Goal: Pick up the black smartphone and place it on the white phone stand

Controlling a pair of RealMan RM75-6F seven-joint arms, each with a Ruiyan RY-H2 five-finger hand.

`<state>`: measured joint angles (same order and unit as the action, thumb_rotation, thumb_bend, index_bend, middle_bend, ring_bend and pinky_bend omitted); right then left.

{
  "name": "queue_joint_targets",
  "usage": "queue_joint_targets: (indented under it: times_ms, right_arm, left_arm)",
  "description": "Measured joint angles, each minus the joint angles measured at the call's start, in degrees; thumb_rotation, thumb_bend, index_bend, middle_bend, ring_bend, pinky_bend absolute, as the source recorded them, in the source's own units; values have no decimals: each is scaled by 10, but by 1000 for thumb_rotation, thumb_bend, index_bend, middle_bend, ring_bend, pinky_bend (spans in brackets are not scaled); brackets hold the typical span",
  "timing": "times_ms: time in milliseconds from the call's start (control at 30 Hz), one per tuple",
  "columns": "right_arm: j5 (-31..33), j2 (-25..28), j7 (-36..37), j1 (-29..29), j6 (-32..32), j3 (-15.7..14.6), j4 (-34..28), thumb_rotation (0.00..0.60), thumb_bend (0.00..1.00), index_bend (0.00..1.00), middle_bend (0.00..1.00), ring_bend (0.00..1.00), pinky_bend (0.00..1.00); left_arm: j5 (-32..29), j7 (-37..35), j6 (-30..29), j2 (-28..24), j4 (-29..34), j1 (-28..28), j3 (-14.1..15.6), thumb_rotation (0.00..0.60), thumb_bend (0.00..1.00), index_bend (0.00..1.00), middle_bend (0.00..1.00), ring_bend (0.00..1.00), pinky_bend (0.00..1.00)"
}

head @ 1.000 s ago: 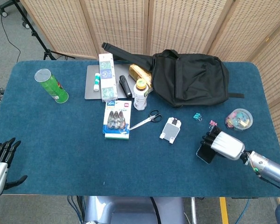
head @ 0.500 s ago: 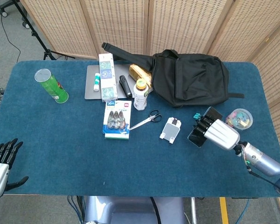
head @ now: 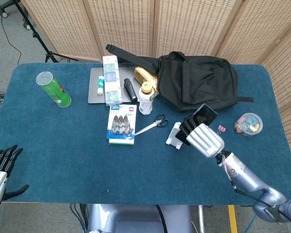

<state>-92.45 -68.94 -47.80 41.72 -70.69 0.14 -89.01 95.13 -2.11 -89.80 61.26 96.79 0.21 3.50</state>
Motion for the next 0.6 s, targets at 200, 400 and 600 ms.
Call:
queue_joint_targets:
  times_ms: [200,400,600]
  right_arm:
    - [76,-21,-220,16,54,26,-36,600,337,594,518,458,491]
    - [149,-82,-370,28,79,39,-44,600,337,594,518,460,491]
    - [161,-109,-406,37,79,45,-58,600,338,594,519,462,491]
  left_arm:
    - [4,-23,-6,-8,-4,2,2,600,0,0,0,0,0]
    - [5,-31,-5,-12,-6,1,3,600,0,0,0,0,0]
    - [5,-35,-5,-13,-6,1,3,600,0,0,0,0,0]
